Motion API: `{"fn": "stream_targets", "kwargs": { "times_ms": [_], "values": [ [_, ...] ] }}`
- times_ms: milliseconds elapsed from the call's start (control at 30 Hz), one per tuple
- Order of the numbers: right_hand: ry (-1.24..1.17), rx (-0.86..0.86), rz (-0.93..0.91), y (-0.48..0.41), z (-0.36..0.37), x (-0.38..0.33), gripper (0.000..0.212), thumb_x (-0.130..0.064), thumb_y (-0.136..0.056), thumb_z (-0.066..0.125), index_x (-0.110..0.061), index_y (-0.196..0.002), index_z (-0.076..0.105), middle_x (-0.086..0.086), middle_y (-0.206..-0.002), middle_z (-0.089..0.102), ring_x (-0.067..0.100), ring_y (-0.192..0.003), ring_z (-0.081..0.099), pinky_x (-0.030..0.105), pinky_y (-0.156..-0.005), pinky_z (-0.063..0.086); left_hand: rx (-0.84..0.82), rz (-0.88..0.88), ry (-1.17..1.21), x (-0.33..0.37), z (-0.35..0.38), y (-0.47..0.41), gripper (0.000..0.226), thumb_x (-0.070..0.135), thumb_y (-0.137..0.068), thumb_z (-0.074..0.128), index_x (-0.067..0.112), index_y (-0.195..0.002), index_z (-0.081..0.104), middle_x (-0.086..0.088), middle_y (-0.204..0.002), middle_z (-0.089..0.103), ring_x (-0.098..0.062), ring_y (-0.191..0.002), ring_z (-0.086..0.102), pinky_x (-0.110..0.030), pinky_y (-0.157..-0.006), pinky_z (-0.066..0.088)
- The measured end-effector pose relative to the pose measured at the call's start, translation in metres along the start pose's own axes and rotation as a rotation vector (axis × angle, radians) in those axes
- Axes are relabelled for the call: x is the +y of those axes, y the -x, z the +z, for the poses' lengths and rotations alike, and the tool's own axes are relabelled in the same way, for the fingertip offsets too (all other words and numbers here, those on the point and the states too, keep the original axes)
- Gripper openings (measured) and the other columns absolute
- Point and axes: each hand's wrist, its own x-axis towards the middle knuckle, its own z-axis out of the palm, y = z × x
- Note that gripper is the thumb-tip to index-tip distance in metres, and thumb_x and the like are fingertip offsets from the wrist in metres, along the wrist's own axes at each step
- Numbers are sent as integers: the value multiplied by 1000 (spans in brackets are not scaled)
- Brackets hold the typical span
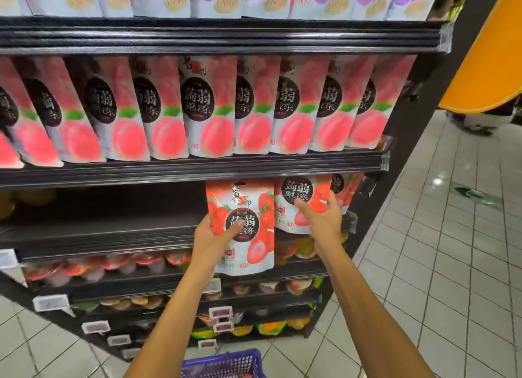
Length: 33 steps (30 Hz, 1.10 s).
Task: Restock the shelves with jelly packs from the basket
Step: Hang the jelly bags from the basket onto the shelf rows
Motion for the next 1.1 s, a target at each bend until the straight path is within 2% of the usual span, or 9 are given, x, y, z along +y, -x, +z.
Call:
{"fn": "stream_targets", "kwargs": {
  "times_ms": [67, 133, 200, 267, 400, 567, 767, 967, 1100],
  "values": [
    [11, 10, -19, -4, 2, 1, 47, -29, -74, 85, -61, -94, 58, -37, -88, 64, -16, -84, 61, 2, -66, 46, 12, -6, 1, 1, 2, 0, 35, 24, -76, 82, 23, -106, 65, 7, -95, 76, -7, -85, 72, -17, -64, 55],
    [40, 14, -36, -9, 2, 7, 47, -29, -75, 84, -62, -96, 56, -39, -89, 63, -19, -86, 59, 1, -68, 45, 21, -4, 6, 2, 4, -1, 35, 22, -76, 82, 22, -107, 65, 7, -95, 76, -6, -84, 72, -15, -61, 54],
    [82, 3, -43, -13, 0, 16, 45, -33, -76, 83, -49, -109, 57, -30, -96, 64, -13, -94, 59, 9, -77, 45, 24, -3, 12, 2, 5, -2, 35, 21, -77, 81, 21, -108, 65, 7, -94, 76, -6, -84, 72, -13, -60, 53],
    [116, -26, -19, -15, -5, 22, 53, -37, -76, 82, -35, -121, 54, -24, -107, 62, -6, -103, 58, 17, -85, 43, 30, -3, 10, 1, 6, -2, 35, 21, -77, 81, 22, -108, 64, 7, -95, 76, -6, -85, 72, -13, -60, 53],
    [228, -102, -44, -14, -20, 30, 66, -34, -73, 85, -23, -129, 51, -7, -120, 63, 10, -111, 59, 31, -95, 49, 43, -1, -2, 0, 10, -1, 34, 23, -77, 81, 27, -105, 64, 11, -95, 75, -5, -86, 72, -14, -61, 54],
    [345, -86, -112, -3, -30, 40, 53, -31, -71, 86, -31, -114, 54, -7, -113, 61, 12, -108, 54, 23, -89, 40, 51, -6, -32, -7, 21, 0, 36, 29, -76, 81, 29, -108, 64, 10, -96, 75, -4, -88, 71, -17, -67, 55],
    [408, 43, -110, -4, -22, 44, 37, -35, -72, 84, -31, -97, 57, -1, -88, 64, 19, -82, 56, 33, -68, 47, 57, -55, -32, -14, 35, 2, 42, 27, -76, 81, 22, -113, 63, 2, -104, 74, -15, -95, 71, -33, -79, 58],
    [527, 178, -50, -11, -7, 50, 49, -43, -73, 82, -22, -112, 63, 2, -99, 60, 18, -96, 55, 27, -67, 39, 65, -60, -46, -12, 40, 6, 37, 27, -76, 82, 28, -108, 63, 8, -98, 75, -10, -89, 72, -30, -75, 60],
    [464, 241, -64, -5, -8, 49, 52, -41, -74, 82, -22, -116, 59, -9, -101, 53, 18, -95, 57, 33, -70, 47, 51, -66, -78, -10, 43, 6, 43, 28, -76, 81, 23, -114, 62, 4, -105, 73, -14, -94, 71, -34, -80, 59]
  ]
}}
